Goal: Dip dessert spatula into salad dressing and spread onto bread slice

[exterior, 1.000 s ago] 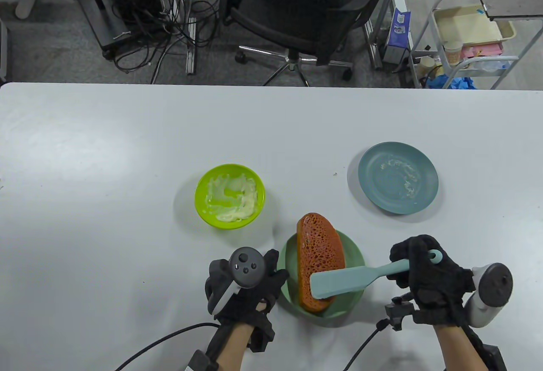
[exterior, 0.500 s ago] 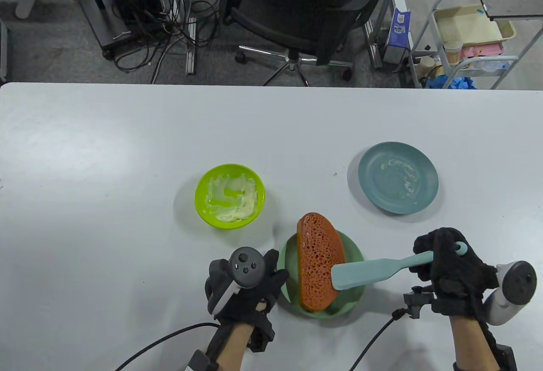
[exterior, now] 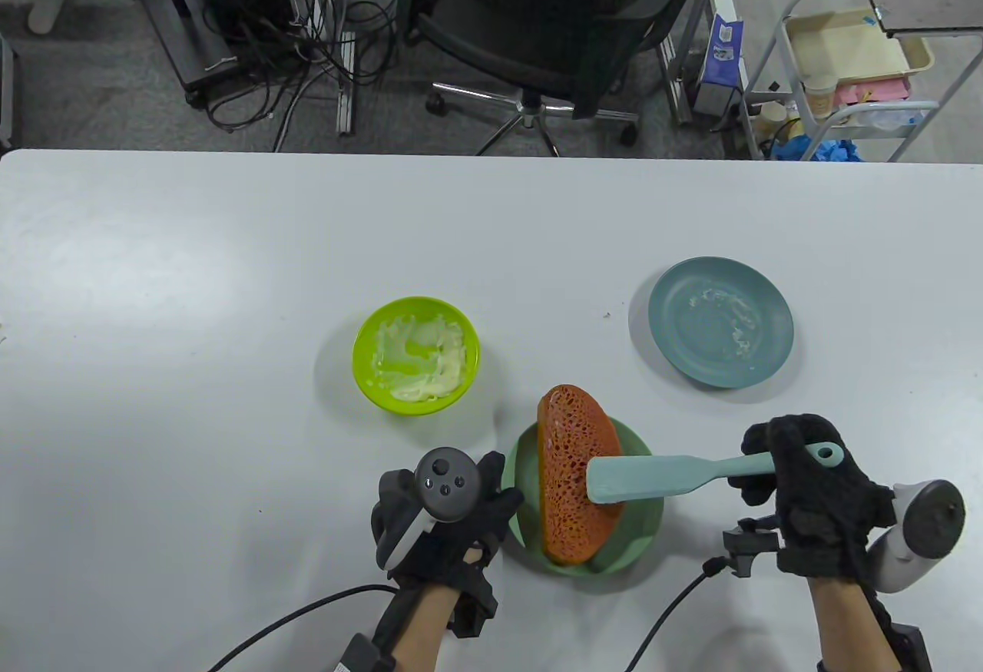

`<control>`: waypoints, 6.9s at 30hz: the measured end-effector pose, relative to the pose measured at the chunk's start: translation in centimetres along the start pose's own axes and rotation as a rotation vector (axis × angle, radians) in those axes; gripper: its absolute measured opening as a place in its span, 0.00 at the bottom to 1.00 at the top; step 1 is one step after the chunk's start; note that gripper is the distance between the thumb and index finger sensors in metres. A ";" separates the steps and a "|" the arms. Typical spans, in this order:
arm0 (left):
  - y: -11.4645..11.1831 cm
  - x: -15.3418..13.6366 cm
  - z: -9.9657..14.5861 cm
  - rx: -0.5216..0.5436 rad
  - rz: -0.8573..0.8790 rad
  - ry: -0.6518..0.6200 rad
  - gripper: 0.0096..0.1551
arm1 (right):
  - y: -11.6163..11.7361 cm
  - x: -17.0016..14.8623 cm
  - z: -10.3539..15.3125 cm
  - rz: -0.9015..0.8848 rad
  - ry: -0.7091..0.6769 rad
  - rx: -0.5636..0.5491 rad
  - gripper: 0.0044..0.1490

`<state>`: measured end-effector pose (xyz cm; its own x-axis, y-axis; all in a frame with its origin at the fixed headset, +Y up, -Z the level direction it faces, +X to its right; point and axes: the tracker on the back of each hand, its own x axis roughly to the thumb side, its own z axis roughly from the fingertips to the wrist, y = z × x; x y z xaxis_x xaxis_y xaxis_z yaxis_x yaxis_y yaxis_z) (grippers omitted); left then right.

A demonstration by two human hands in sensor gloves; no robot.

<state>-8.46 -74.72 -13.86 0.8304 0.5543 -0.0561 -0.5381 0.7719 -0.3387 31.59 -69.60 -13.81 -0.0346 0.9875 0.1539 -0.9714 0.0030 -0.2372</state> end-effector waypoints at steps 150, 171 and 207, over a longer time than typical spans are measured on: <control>0.5 -1.5 -0.6 -0.077 0.147 -0.018 0.33 | 24.7 3.6 -6.4 0.177 0.166 0.431 0.32; 0.5 -2.0 -0.8 -0.118 0.219 -0.008 0.33 | 24.7 6.4 -6.4 0.410 0.071 0.440 0.29; 0.5 -1.9 -0.8 -0.117 0.203 -0.018 0.33 | 25.3 7.4 -6.4 0.491 0.015 0.416 0.28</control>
<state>-10.17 -75.63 -14.72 0.7038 0.7005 -0.1181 -0.6724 0.6031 -0.4291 8.22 -61.21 -24.86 -0.4984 0.8603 0.1076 -0.8531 -0.5087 0.1156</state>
